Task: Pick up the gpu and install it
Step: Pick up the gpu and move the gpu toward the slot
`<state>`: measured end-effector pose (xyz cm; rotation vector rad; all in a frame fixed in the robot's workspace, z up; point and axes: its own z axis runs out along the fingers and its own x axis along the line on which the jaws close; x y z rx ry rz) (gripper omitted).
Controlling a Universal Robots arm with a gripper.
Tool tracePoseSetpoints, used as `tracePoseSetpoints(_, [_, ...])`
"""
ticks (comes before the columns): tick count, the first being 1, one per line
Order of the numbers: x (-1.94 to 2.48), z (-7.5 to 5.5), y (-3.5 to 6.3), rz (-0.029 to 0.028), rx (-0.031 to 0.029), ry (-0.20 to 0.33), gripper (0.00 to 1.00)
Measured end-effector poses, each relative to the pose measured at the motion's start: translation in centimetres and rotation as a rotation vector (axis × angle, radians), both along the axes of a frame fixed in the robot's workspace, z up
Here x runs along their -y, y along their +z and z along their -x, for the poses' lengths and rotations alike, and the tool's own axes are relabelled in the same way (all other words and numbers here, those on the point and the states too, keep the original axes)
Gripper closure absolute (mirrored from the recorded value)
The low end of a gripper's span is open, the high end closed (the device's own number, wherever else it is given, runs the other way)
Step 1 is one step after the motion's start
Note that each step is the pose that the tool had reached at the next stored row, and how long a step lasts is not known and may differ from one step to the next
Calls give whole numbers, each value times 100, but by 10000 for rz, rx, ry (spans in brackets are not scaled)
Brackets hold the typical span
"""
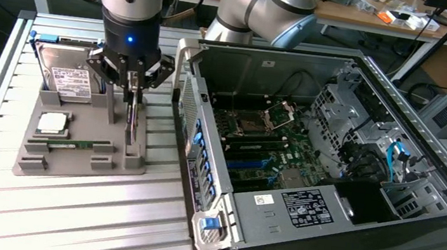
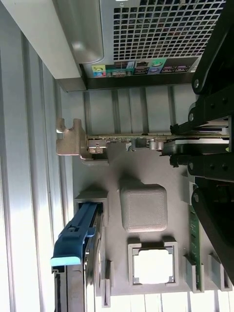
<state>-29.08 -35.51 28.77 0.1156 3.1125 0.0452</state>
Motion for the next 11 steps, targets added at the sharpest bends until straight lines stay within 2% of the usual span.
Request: tracePoseSetpoints(11, [0, 0, 37, 0, 0, 0, 73])
